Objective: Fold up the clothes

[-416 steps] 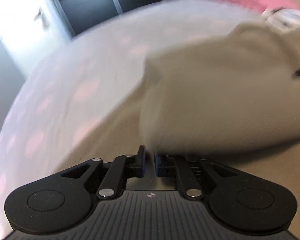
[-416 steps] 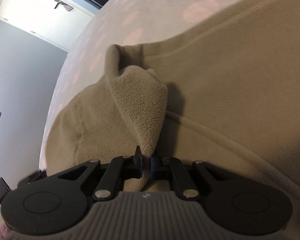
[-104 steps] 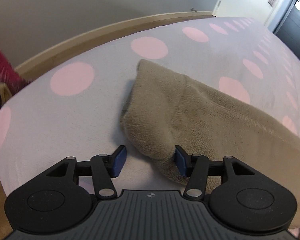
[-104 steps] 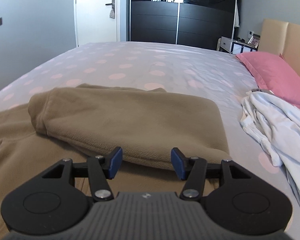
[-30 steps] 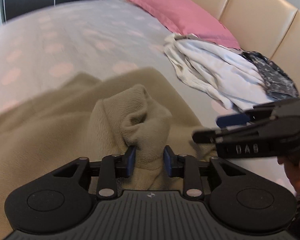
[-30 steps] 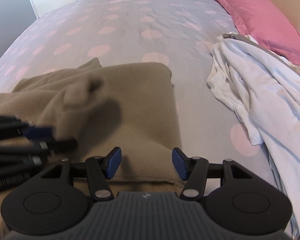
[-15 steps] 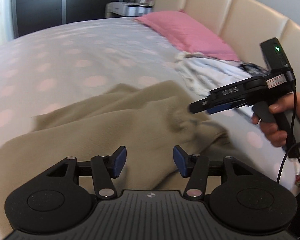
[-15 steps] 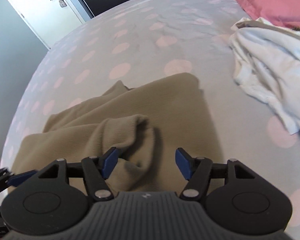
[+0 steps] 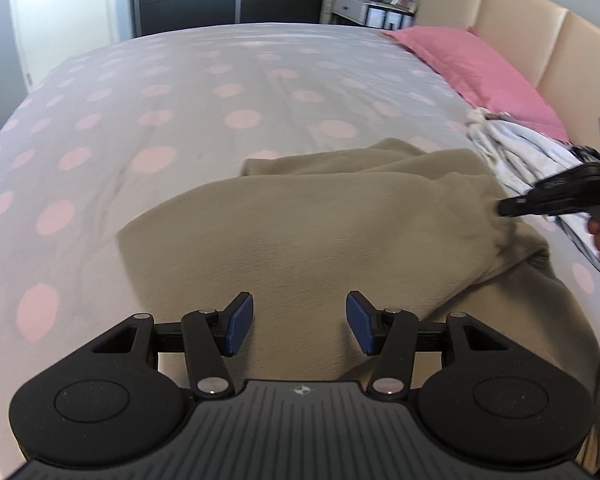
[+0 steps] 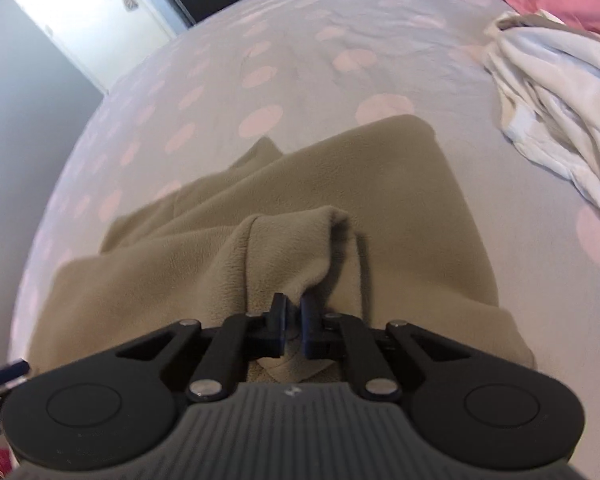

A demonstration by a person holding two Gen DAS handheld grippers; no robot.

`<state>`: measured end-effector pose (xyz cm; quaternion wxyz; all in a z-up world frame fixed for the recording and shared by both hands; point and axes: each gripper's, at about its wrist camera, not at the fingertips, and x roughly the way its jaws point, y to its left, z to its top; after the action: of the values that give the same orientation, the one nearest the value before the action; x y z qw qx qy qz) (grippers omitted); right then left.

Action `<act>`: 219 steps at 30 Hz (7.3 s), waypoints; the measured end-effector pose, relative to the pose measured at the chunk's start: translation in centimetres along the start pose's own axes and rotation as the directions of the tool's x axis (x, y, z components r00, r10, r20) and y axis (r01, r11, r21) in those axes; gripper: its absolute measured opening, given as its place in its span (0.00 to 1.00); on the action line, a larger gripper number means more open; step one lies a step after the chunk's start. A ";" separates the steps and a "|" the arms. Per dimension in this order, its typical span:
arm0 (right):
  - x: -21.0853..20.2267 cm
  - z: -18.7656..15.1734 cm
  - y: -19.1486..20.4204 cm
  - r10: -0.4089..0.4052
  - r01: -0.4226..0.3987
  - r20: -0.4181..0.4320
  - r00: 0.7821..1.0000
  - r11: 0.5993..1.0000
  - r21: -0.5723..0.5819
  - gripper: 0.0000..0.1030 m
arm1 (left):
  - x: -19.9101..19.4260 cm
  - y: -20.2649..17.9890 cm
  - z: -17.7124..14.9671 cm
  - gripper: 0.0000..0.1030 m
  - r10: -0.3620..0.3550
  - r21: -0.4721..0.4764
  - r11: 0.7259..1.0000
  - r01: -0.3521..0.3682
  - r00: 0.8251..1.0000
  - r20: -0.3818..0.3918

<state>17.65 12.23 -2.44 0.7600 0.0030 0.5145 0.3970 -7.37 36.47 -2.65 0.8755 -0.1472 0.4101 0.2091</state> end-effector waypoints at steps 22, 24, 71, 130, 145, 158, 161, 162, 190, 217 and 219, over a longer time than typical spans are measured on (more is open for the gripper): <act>0.6 0.3 -3.9 0.035 -0.040 0.072 0.997 0.996 0.074 0.50 | -0.9 7.0 -1.2 0.50 0.065 -0.218 0.974 -0.058 0.998 0.021; 2.1 0.2 -4.3 0.031 -0.034 0.035 0.999 0.994 0.105 0.51 | -0.7 6.8 -0.7 0.50 0.061 -0.223 0.973 -0.053 0.998 0.029; 5.5 0.5 -6.0 -0.132 0.127 0.081 0.988 0.990 0.057 0.10 | 9.9 6.4 -0.8 0.09 0.231 0.023 0.973 -0.230 0.961 -0.149; -13.6 -35.2 3.9 0.023 -0.251 -0.250 0.968 0.116 -0.961 0.51 | -7.4 -24.6 -27.3 0.46 -0.058 0.766 0.600 0.231 0.968 -0.246; -12.7 -43.4 2.7 -0.069 -0.194 -0.181 0.981 -0.340 -0.920 0.70 | -6.2 -25.1 -31.1 0.56 -0.021 0.819 0.493 0.293 0.945 -0.325; -13.1 -45.0 1.5 -0.028 -0.076 -0.073 0.997 -0.578 -0.813 0.38 | -6.9 -25.3 -30.8 0.56 -0.052 0.802 0.519 0.295 0.948 -0.314; -13.9 -43.5 2.5 -0.022 -0.082 -0.083 0.996 -0.511 -0.856 0.24 | -7.3 -25.4 -30.7 0.58 -0.076 0.798 0.520 0.305 0.947 -0.312; -14.1 -43.0 2.8 -0.019 -0.087 -0.089 0.996 -0.485 -0.870 0.22 | -7.5 -25.5 -30.8 0.58 -0.079 0.799 0.518 0.305 0.948 -0.310; -15.6 -32.3 5.1 0.081 -0.145 -0.144 0.986 0.008 -0.989 0.19 | -7.6 -23.5 -26.1 0.24 0.067 0.706 0.700 0.105 0.975 -0.212; -18.5 -36.0 -1.2 -0.198 -0.010 0.061 0.978 -0.337 -0.941 0.49 | -10.7 -20.9 -28.1 0.41 0.315 0.812 0.579 -0.072 0.938 -0.142; -18.9 -36.2 -1.4 -0.191 -0.002 0.068 0.979 -0.344 -0.939 0.49 | -10.8 -20.9 -28.2 0.41 0.325 0.814 0.575 -0.084 0.936 -0.133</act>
<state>-12.83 -14.82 -5.29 0.4380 -0.6844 0.0145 0.5827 -21.93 3.54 -9.87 0.7538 0.2811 0.5882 0.0823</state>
